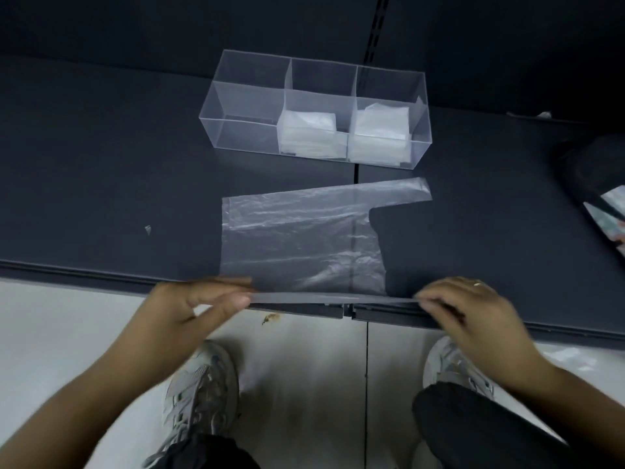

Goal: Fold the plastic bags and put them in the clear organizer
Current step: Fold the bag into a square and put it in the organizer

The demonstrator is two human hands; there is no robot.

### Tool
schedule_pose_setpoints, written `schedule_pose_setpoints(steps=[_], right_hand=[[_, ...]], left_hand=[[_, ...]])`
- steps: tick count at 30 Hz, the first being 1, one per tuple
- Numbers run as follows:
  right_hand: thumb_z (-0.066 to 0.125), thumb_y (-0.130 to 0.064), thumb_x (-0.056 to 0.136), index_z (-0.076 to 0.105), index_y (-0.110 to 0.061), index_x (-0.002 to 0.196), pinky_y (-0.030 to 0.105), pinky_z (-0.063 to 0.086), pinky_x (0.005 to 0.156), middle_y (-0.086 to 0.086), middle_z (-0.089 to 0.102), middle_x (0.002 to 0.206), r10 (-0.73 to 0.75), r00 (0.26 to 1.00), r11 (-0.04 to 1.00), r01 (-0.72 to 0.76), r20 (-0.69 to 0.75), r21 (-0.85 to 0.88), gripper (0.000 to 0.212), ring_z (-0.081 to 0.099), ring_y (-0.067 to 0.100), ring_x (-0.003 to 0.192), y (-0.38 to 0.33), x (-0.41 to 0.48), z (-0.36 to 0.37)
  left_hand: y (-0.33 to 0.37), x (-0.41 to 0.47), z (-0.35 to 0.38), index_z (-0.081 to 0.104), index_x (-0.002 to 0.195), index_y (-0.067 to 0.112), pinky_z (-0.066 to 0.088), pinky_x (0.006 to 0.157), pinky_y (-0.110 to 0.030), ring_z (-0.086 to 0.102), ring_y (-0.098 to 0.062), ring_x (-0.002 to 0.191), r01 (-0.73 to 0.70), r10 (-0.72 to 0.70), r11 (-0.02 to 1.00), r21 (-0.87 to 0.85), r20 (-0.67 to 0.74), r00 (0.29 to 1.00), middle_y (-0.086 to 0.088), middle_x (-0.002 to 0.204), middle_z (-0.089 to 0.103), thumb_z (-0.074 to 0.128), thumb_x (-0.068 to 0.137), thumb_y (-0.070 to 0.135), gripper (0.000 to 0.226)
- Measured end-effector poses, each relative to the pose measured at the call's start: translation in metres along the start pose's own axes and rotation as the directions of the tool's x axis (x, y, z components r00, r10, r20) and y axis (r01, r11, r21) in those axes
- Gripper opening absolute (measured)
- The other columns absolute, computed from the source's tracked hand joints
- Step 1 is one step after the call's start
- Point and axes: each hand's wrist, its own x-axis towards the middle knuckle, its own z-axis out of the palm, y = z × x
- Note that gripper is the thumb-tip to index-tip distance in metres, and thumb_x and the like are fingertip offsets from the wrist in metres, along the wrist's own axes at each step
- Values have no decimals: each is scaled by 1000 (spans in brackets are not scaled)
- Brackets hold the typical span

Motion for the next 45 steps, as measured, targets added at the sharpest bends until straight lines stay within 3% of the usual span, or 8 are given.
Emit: schedule_pose_setpoints(steps=[5,9,17,26,29,33,37,45], right_hand=[[65,-35,75,71,-31,72,3,42,69,-15,70,74,303,936,817,-351,179,456,8,62,-6,69,24,11,-45],[65,-29,79,69,-16,73,7,43,68,-10,64,67,345,921,648,-373,181,664,15,54,-2,67,40,57,-47],[75,-28,82,67,4,78,24,37,64,5,57,71,525,848,729,-488,64,480,33,48,10,66,69,135,-1],[75,-36,80,69,-13,77,23,40,70,-3,67,86,571,821,792,-546,-18,272,23,60,12,81,67,148,5],[73,-33,81,64,-12,90,28,42,70,1,63,92,570,813,818,-548,-121,174,25,58,18,86,49,146,1],[61,-9,85,63,-9,97,31,44,82,9,58,102,181,934,982,-154,-307,110,13,57,26,94,-22,149,14],[49,-10,95,49,-3,134,28,24,110,16,45,140,-192,978,965,172,83,197,40,41,26,129,-101,151,66],[18,-55,98,3,-18,154,37,-9,119,0,0,162,-88,975,961,137,204,-240,68,-5,13,148,-53,141,96]], left_hand=[[-5,16,-19,77,76,32,45,60,-4,66,5,66,118,-119,974,-194,7,993,9,74,74,68,76,29,10],[-16,47,-23,78,84,31,46,67,-4,69,1,80,165,-185,943,-290,-46,982,9,86,75,66,76,35,15],[-56,102,-15,67,57,20,39,58,-21,50,-5,50,311,-294,950,25,-262,919,10,47,57,66,85,44,37],[-34,98,3,63,90,8,43,70,-34,56,-29,85,238,18,878,415,-525,851,-8,90,60,71,84,22,17],[-22,90,23,65,103,1,39,93,-36,55,-34,101,-126,374,802,584,-327,868,-20,109,60,59,85,-5,20],[-28,83,46,40,143,5,14,115,-24,34,-24,139,-157,204,843,514,-35,978,-12,149,39,45,98,5,45],[-39,78,51,27,147,3,9,120,-39,15,-23,146,-231,240,733,640,75,968,-12,156,23,23,101,41,60],[-48,77,37,23,150,7,14,119,-47,15,-27,146,-227,161,620,751,162,974,-12,157,21,18,90,68,87]])
